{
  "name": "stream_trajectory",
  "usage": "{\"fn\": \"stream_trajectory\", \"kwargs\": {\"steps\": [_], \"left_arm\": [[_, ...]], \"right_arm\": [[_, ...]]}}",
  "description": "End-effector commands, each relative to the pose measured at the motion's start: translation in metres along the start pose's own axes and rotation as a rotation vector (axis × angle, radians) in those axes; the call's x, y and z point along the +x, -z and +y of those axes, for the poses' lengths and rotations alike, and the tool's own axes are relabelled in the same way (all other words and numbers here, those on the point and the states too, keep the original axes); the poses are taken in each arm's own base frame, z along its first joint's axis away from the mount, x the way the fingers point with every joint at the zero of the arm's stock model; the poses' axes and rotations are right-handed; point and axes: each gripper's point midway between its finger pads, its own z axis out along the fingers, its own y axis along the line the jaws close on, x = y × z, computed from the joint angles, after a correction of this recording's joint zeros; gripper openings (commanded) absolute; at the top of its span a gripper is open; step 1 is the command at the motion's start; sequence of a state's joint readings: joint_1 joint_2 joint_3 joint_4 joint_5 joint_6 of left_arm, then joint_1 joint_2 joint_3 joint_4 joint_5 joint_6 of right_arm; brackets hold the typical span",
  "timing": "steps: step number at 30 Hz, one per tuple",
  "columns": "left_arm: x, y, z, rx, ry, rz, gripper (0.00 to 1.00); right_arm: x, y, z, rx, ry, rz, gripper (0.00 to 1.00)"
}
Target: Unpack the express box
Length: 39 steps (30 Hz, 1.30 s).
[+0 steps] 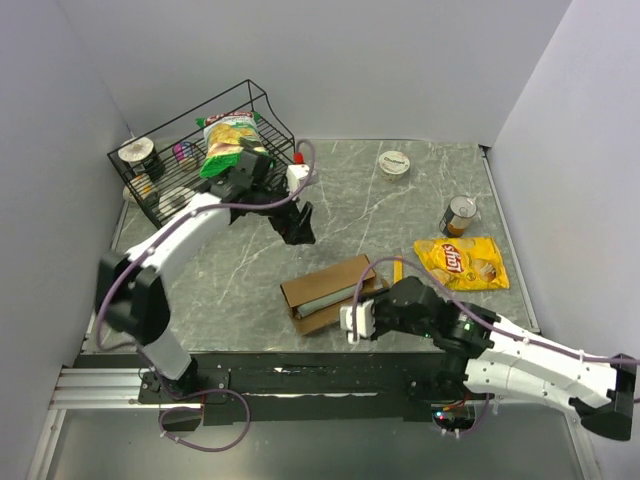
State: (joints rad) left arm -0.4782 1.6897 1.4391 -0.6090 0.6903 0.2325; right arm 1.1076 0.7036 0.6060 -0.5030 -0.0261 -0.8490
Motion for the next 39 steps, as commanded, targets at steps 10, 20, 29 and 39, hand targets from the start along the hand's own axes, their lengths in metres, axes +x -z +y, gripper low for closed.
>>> {"fn": "stream_trajectory", "kwargs": {"steps": [10, 20, 29, 39], "left_arm": [[0.064, 0.021, -0.017, -0.155, -0.095, 0.139, 0.96], [0.090, -0.002, -0.014, -0.234, -0.136, 0.179, 0.96], [0.111, -0.006, -0.029, -0.257, -0.330, 0.120, 0.96], [0.122, -0.023, -0.040, -0.199, -0.331, 0.191, 0.96]], "right_arm": [[0.007, -0.044, -0.087, 0.179, -0.171, -0.002, 0.44], [0.044, -0.068, -0.098, 0.198, -0.391, 0.078, 0.46], [0.051, -0.037, -0.074, 0.142, -0.680, 0.123, 0.48], [0.062, -0.041, -0.061, 0.137, -0.707, 0.120, 0.49]]}}
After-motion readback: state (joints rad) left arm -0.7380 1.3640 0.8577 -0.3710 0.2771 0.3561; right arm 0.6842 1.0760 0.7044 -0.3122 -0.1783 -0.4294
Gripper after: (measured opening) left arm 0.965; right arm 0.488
